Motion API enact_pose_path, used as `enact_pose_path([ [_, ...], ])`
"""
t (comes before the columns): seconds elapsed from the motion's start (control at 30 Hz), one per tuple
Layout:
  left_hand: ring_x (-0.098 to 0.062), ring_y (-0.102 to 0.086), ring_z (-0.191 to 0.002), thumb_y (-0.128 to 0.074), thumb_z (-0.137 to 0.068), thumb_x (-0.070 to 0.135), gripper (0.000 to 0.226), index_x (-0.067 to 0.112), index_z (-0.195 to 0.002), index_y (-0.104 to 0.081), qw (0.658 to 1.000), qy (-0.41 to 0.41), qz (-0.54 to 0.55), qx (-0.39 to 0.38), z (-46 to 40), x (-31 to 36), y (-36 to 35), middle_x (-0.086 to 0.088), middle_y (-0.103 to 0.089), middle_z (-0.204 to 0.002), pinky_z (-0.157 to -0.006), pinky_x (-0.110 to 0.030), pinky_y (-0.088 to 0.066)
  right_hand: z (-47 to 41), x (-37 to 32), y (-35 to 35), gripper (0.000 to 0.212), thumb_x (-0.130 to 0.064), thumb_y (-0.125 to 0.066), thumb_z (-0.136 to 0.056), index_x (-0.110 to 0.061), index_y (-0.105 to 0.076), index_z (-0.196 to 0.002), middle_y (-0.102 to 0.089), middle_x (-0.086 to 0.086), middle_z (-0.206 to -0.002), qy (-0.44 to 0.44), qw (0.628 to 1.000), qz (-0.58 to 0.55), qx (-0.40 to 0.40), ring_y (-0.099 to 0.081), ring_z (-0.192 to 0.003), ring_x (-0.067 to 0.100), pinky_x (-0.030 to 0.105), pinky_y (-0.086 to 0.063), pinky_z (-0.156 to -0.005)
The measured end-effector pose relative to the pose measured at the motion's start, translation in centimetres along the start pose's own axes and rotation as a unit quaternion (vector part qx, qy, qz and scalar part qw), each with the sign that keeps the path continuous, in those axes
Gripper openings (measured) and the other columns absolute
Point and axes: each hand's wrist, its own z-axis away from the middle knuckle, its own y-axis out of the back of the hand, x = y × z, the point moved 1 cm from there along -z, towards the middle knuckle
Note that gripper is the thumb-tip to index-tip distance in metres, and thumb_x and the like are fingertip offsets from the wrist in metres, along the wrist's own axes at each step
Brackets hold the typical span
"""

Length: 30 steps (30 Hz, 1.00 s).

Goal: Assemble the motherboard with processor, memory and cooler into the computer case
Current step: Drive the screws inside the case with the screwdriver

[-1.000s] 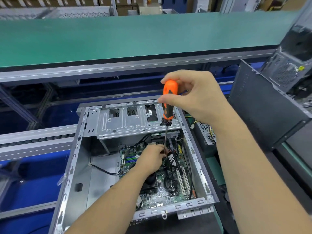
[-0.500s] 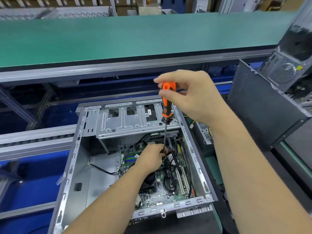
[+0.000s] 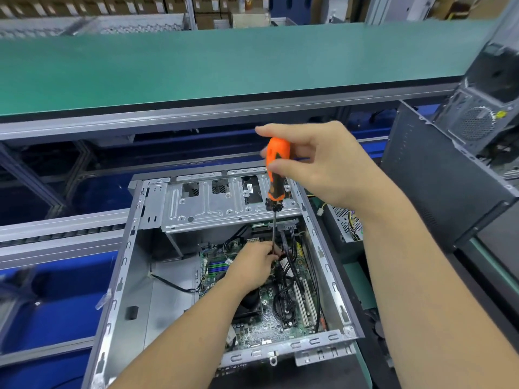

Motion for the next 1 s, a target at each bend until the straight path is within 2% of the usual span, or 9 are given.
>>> enact_pose_path([
  [0.07, 0.001, -0.05, -0.055, -0.054, -0.102, 0.023, 0.016, 0.023, -0.095, -0.067, 1.0, 0.006, 0.012, 0.006, 0.0, 0.1, 0.0, 0.005, -0.067, -0.101, -0.052, -0.01, -0.035, -0.1, 0.1, 0.2, 0.041, -0.034, -0.085, -0.078, -0.026, -0.072, -0.116, -0.067, -0.009, -0.09, 0.007, 0.995, 0.072, 0.062, -0.064, -0.08, 0.005, 0.024, -0.054, -0.08],
  [0.17, -0.001, -0.05, -0.053, -0.054, -0.102, 0.022, 0.019, 0.025, -0.085, -0.062, 1.0, 0.016, 0.023, 0.01, 0.0, 0.1, 0.1, 0.004, -0.066, -0.094, -0.051, -0.012, -0.036, 0.2, 0.2, -0.2, 0.053, -0.021, -0.076, -0.089, -0.023, -0.059, -0.139, -0.066, -0.005, -0.113, -0.004, 1.0, 0.01, 0.005, -0.064, -0.105, 0.004, 0.022, -0.054, -0.092],
  [0.23, -0.005, -0.055, -0.066, -0.052, -0.103, 0.017, 0.021, 0.022, -0.085, -0.063, 1.0, 0.016, 0.024, 0.004, 0.0, 0.2, 0.3, 0.003, -0.068, -0.106, -0.062, -0.02, -0.046, 0.5, 0.2, -0.4, 0.054, 0.0, -0.068, -0.092, -0.021, -0.057, -0.141, -0.068, -0.001, -0.121, 0.005, 1.0, -0.026, 0.01, -0.066, -0.11, 0.005, 0.028, -0.054, -0.098],
  [0.33, -0.016, -0.062, -0.095, -0.05, -0.103, 0.013, 0.02, 0.016, -0.097, -0.068, 1.0, 0.015, 0.022, -0.014, 0.1, 0.3, 0.3, 0.001, -0.067, -0.115, -0.087, -0.031, -0.053, 0.3, 0.1, -0.4, 0.047, -0.008, -0.08, -0.082, -0.024, -0.066, -0.124, -0.067, 0.001, -0.106, 0.022, 0.997, 0.018, 0.069, -0.068, -0.088, 0.008, 0.03, -0.058, -0.085],
  [0.43, -0.019, -0.061, -0.104, -0.048, -0.103, 0.012, 0.02, 0.019, -0.099, -0.067, 0.999, 0.017, 0.023, -0.026, 0.0, 0.3, 0.2, 0.001, -0.066, -0.115, -0.094, -0.037, -0.052, 0.2, 0.0, -0.9, 0.052, -0.009, -0.071, -0.092, -0.033, -0.057, -0.135, -0.06, -0.006, -0.131, 0.022, 0.999, -0.025, 0.015, -0.06, -0.118, 0.006, 0.028, -0.055, -0.095],
  [0.6, 0.001, -0.058, -0.072, -0.061, -0.098, 0.029, 0.009, 0.023, -0.093, -0.067, 0.996, 0.016, 0.081, 0.021, 0.2, 0.6, 0.4, 0.005, -0.069, -0.092, -0.069, -0.017, -0.049, -0.3, 0.2, -0.8, 0.028, -0.026, -0.082, -0.083, -0.023, -0.074, -0.11, -0.056, -0.002, -0.088, 0.027, 0.99, 0.099, 0.092, -0.055, -0.08, 0.012, 0.029, -0.048, -0.075],
  [0.77, -0.003, -0.05, -0.047, -0.061, -0.099, 0.022, 0.017, 0.017, -0.087, -0.071, 0.996, 0.016, 0.062, 0.056, 0.2, 1.1, 1.1, 0.006, -0.066, -0.078, -0.048, -0.01, -0.035, -0.6, -0.1, -0.8, 0.053, -0.014, -0.071, -0.093, -0.022, -0.056, -0.143, -0.064, -0.003, -0.128, -0.001, 1.0, 0.029, -0.011, -0.06, -0.121, 0.01, 0.036, -0.052, -0.103],
  [0.9, 0.01, -0.049, -0.045, -0.058, -0.099, 0.016, 0.015, 0.012, -0.099, -0.073, 0.992, 0.027, 0.123, 0.029, 0.6, 1.0, 0.8, 0.01, -0.063, -0.081, -0.043, -0.007, -0.032, -1.0, 0.1, -0.6, 0.039, -0.037, -0.085, -0.078, -0.026, -0.073, -0.113, -0.064, -0.006, -0.092, 0.015, 0.994, 0.093, 0.055, -0.061, -0.083, 0.009, 0.028, -0.054, -0.081],
  [1.0, 0.008, -0.053, -0.049, -0.064, -0.096, 0.019, 0.012, 0.017, -0.092, -0.075, 0.989, 0.029, 0.135, 0.061, 0.7, 1.4, 1.3, 0.02, -0.064, -0.08, -0.05, -0.012, -0.037, -0.8, 0.5, -1.0, 0.046, -0.033, -0.075, -0.089, -0.023, -0.063, -0.133, -0.064, -0.002, -0.106, 0.014, 0.998, 0.061, 0.023, -0.062, -0.098, 0.011, 0.032, -0.053, -0.091],
])
